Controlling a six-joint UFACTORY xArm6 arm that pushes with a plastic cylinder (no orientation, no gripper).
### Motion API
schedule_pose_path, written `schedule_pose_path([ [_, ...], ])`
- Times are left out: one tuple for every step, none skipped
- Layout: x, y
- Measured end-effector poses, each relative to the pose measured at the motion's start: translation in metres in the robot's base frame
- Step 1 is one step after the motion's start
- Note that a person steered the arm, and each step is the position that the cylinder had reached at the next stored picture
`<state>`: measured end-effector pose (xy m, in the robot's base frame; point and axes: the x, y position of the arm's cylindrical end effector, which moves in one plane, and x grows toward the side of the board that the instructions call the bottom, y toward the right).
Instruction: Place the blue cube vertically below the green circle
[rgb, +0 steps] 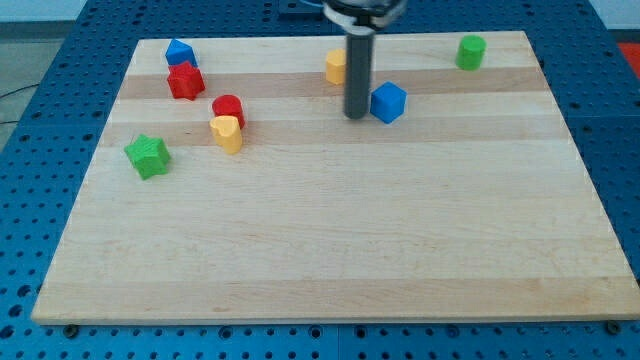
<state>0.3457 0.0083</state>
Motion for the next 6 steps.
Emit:
schedule_pose_path([
  [-0.018,0.030],
  [-0.009,0.133],
  [0.030,0.160],
  [-0.014,0.107],
  [-0.007,0.063],
  [0.039,0.096],
])
